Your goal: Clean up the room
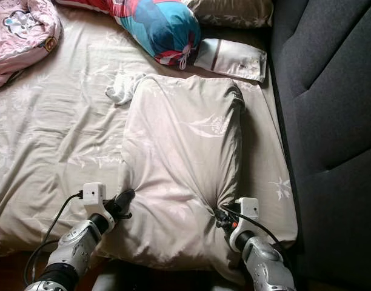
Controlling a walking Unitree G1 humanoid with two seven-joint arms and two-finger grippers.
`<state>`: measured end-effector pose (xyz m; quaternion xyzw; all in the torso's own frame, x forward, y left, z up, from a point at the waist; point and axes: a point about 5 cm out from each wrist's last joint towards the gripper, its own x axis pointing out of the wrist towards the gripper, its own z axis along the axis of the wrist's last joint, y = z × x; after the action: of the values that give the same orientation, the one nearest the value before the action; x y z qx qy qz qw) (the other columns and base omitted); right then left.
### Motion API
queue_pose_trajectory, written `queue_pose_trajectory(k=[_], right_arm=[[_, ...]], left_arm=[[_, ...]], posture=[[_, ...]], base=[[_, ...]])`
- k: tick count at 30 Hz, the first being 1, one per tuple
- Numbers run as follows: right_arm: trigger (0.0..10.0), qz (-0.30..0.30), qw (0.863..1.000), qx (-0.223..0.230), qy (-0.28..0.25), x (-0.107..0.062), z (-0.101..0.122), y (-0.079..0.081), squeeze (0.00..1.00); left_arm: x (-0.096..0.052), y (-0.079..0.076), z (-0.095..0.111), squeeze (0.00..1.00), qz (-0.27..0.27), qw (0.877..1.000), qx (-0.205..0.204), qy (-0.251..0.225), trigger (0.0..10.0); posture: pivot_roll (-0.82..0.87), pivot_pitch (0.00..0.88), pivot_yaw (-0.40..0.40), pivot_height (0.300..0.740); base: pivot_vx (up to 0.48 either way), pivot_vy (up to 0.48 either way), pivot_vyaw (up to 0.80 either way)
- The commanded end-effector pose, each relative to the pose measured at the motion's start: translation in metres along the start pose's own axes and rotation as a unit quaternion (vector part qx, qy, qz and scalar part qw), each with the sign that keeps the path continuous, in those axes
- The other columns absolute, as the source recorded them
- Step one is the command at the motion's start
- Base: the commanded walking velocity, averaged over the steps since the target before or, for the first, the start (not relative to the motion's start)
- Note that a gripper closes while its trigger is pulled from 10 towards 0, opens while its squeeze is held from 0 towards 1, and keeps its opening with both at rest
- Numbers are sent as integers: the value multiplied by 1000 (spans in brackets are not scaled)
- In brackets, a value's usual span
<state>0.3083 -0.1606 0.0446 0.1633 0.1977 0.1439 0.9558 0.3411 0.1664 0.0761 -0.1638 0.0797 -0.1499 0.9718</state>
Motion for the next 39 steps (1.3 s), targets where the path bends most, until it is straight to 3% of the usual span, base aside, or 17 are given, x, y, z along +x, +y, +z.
queue_pose_trajectory(k=[1, 11, 12, 13, 14, 23, 30, 39], right_arm=[[0, -10, 999, 20, 50, -2, -29, 2, 0], [0, -39, 999, -2, 16, 2, -20, 1, 0], [4196, -42, 999, -5, 13, 2, -20, 1, 0], [10000, -43, 999, -7, 11, 2, -20, 1, 0], [10000, -50, 999, -16, -6, 1, -17, 1, 0], [10000, -63, 993, -40, -92, -4, 3, 5, 0], [10000, -83, 984, -42, -152, -17, 15, 4, 0], [10000, -98, 981, -54, -161, -27, 11, 3, 0]], left_arm=[[-9, -12, -42, 0, -26, 996, -30, 80, 0], [-9, -12, -38, 0, -24, 997, -27, 67, 0], [-9, -12, -37, 0, -23, 997, -28, 62, 0], [-9, -12, -37, 0, -21, 998, -29, 58, 824], [-9, -11, -33, 0, -10, 999, -17, 46, 10000], [-9, -9, -14, 0, 11, 1000, 9, -25, 10000], [-19, -4, 5, 0, 20, 996, 41, -72, 10000], [-27, -7, 14, 0, 16, 994, 65, -90, 10000]], posture=[[-118, 422, -9, 646], [-114, 399, -1, 646], [-113, 397, -1, 646], [-113, 397, -1, 646], [-113, 391, 0, 646], [-121, 349, 4, 646], [-111, 286, 11, 646], [-99, 227, 18, 646]], base=[[0, 0, 0], [0, 0, 0], [0, 0, 0], [0, 0, 0], [0, 0, 0], [0, 0, 0], [0, 0, 0], [0, 0, 0]])
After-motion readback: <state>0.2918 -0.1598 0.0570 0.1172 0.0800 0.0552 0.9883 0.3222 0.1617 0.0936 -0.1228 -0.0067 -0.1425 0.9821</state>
